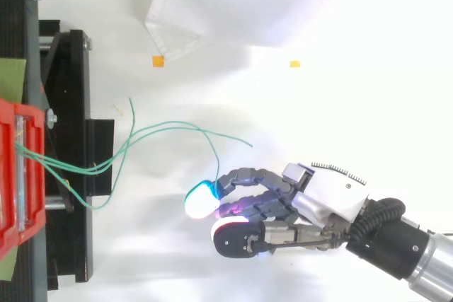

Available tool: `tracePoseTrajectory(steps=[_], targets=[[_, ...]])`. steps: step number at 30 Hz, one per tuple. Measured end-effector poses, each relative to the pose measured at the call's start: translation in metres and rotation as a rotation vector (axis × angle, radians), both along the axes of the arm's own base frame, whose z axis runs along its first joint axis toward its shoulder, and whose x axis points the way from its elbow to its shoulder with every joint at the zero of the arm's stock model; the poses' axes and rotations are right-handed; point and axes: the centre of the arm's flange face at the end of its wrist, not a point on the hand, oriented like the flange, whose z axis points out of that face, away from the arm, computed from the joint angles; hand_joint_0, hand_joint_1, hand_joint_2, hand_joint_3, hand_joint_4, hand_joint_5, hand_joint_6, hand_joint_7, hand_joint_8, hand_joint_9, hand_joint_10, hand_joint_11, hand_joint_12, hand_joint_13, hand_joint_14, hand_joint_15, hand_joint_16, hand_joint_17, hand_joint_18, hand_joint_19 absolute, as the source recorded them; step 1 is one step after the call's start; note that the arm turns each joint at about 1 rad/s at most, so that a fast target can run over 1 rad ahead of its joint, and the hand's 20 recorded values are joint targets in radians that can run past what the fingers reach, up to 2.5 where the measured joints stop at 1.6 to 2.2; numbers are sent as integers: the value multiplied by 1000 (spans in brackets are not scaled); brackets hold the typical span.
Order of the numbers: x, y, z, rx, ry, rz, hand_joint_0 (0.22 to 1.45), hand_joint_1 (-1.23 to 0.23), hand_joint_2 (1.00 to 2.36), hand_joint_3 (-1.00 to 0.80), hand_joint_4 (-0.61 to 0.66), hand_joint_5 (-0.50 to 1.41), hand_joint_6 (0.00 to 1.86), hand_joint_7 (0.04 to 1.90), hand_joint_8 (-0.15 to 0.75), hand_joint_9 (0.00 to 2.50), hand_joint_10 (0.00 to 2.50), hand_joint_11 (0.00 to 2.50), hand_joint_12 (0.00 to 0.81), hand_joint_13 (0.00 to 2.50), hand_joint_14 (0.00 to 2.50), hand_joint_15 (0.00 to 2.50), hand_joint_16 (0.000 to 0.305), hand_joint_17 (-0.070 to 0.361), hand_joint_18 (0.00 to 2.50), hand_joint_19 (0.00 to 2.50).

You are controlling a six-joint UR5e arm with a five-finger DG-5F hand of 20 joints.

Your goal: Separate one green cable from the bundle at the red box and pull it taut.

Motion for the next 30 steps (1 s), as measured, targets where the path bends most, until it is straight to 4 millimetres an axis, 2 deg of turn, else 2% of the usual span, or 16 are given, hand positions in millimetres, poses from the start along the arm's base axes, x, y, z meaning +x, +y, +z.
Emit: tracePoseTrajectory(steps=[9,17,30], targets=[[-1,-18,-3,-186,108,72,396,-612,1000,-500,161,-239,502,673,443,677,4,116,529,668,8,220,116,260,1242,377],[-5,-38,-10,-239,186,113,397,-608,1000,-500,161,-239,502,673,443,675,4,121,530,667,7,217,116,260,1238,378],[-3,-69,-24,-100,136,88,397,-607,1000,-500,160,-239,502,673,443,674,4,121,529,663,7,220,116,261,1235,371]])
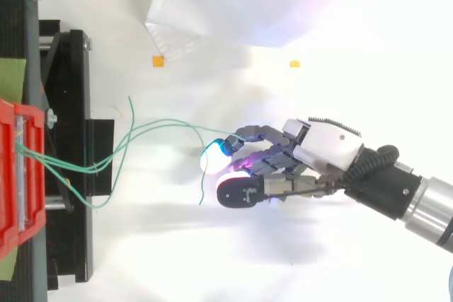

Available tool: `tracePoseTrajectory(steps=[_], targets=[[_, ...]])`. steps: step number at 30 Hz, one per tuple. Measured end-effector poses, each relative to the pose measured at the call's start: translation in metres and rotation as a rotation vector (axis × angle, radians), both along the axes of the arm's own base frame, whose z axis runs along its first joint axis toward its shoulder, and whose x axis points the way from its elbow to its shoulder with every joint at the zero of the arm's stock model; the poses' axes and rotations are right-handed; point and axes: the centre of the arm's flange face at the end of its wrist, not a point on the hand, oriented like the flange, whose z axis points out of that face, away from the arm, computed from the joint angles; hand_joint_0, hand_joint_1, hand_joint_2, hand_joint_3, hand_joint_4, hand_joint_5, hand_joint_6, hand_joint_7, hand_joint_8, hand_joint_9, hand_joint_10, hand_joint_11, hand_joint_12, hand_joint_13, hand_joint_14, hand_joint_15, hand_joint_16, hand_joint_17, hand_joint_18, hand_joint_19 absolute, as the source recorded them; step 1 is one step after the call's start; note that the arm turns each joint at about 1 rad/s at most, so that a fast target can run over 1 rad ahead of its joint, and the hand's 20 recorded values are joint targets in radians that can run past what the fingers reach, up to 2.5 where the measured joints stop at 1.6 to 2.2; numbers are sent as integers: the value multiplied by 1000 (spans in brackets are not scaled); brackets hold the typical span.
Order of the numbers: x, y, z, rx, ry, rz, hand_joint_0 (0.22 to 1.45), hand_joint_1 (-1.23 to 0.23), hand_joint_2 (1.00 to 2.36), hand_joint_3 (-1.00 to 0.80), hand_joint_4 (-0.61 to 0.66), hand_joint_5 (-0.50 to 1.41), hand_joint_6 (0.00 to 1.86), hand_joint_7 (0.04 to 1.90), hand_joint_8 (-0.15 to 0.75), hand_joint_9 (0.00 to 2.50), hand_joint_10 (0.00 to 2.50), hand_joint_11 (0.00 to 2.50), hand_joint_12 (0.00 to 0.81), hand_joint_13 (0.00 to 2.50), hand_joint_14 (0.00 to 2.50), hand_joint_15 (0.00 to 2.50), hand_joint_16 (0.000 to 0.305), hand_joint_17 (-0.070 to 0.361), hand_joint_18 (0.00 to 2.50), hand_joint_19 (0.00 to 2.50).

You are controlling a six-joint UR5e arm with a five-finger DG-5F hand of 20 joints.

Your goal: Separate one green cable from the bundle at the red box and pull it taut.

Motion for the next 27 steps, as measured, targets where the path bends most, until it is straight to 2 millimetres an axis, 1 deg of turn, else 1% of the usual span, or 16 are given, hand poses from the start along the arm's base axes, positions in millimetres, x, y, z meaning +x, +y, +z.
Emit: tracePoseTrajectory(steps=[3,18,24,27], targets=[[2,-11,-2,48,-5,-7,398,-607,1000,-500,159,-239,502,673,443,672,3,121,528,663,8,220,116,260,1231,378],[5,-54,-5,125,7,-2,400,-610,1000,-500,153,-240,502,675,440,671,3,116,526,656,7,216,114,257,1201,378],[13,-73,6,96,11,6,404,-614,1000,-500,143,-239,502,674,429,666,4,134,516,637,7,222,111,250,1142,396],[17,-78,21,78,6,16,412,-627,1000,-500,103,-234,501,671,414,661,4,151,508,624,8,225,109,245,1096,409]])
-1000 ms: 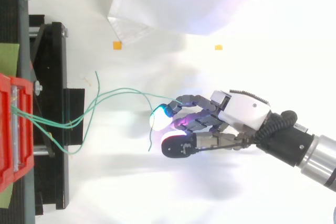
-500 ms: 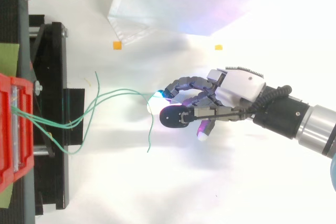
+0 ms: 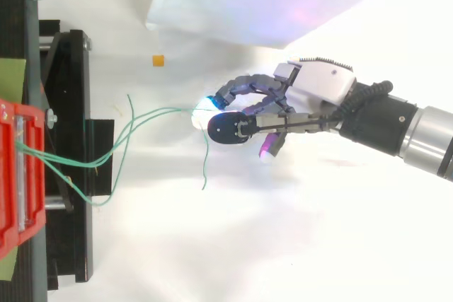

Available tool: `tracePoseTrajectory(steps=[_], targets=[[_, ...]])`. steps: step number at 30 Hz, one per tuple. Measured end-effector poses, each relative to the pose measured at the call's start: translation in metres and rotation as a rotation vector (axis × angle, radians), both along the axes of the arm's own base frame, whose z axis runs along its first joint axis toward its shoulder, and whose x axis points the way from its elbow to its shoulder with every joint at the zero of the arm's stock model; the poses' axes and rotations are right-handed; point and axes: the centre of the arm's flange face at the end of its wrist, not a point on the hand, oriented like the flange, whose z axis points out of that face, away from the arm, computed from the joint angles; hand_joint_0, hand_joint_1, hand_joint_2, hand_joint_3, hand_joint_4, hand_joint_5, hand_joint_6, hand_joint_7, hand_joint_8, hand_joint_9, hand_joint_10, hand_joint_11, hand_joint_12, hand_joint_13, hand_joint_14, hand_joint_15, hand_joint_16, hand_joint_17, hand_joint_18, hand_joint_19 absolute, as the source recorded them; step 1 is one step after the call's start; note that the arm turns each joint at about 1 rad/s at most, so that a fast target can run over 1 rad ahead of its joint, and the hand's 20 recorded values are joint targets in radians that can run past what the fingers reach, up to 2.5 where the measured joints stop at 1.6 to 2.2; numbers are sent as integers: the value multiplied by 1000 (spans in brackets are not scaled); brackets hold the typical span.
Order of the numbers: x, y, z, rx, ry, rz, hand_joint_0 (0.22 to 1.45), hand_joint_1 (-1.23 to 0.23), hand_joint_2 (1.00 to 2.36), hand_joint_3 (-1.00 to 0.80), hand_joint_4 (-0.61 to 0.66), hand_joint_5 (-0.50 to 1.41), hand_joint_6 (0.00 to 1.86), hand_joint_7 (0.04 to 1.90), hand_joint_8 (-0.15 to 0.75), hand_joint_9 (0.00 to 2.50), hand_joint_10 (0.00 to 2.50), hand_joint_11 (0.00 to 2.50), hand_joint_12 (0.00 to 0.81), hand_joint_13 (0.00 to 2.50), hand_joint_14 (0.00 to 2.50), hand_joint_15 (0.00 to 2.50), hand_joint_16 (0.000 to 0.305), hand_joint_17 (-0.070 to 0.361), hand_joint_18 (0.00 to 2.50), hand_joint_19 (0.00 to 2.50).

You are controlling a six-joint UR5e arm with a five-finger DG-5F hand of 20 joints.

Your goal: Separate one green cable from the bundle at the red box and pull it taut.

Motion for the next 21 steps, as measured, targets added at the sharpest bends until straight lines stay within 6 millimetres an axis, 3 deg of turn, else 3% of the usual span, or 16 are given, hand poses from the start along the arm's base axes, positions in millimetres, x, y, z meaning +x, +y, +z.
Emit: tracePoseTrajectory(steps=[7,13,21], targets=[[-1,-5,31,-56,7,30,422,-640,1000,-500,77,-226,502,675,383,661,5,199,480,587,8,263,105,235,988,433],[-2,-3,40,-84,17,50,423,-636,1000,-500,81,-226,502,674,378,664,6,216,475,584,9,278,104,233,965,446],[15,-13,64,-125,-21,45,420,-624,1000,-500,88,-229,502,672,375,667,7,234,464,588,10,307,103,231,935,453]])
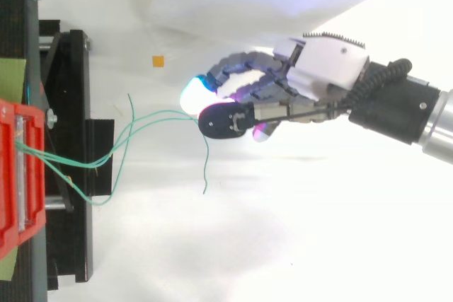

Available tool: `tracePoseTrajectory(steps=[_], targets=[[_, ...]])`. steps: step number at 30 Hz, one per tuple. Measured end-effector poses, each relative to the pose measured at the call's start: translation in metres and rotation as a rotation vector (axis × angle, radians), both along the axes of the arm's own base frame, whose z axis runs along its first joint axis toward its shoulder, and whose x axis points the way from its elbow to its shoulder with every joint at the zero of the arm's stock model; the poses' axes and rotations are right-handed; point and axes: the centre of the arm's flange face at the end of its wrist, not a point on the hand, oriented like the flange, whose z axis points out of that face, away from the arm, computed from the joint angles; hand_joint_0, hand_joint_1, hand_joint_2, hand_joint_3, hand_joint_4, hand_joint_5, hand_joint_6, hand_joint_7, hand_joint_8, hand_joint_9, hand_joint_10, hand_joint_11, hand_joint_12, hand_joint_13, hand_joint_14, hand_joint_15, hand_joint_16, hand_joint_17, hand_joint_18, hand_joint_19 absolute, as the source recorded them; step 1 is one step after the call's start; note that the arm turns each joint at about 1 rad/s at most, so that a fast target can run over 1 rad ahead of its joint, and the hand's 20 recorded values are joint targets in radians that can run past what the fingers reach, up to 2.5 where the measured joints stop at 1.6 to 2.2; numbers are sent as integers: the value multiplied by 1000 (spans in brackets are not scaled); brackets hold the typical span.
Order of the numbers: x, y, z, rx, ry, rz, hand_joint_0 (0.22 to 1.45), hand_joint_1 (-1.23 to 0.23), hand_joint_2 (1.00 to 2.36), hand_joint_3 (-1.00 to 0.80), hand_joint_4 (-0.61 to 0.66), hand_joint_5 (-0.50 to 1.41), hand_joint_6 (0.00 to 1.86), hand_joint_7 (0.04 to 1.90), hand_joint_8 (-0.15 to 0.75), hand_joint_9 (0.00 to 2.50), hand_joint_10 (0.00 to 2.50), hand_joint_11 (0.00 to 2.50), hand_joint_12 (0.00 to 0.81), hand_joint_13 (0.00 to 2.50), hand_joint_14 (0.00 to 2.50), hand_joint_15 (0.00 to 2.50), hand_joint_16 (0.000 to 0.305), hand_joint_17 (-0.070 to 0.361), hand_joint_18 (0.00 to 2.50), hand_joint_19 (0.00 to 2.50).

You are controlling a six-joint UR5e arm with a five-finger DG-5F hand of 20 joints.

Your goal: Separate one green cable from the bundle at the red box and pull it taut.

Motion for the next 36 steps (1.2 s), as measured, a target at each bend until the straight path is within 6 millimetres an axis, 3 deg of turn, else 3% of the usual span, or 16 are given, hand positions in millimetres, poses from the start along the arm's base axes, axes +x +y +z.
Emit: tracePoseTrajectory(steps=[8,22,31,36], targets=[[16,-28,27,-140,-9,28,419,-620,1000,-500,91,-230,502,674,372,671,8,238,460,593,10,325,102,229,918,456],[37,-59,36,-361,-86,71,418,-617,1000,-500,92,-232,502,675,367,674,9,260,447,599,11,346,100,224,898,479],[52,-52,45,-468,-161,68,418,-612,1000,-500,90,-232,502,678,362,681,8,267,443,606,12,358,99,222,890,486],[58,-39,49,-491,-197,27,418,-612,1000,-500,89,-233,502,677,364,682,8,283,443,613,13,358,98,221,886,487]])
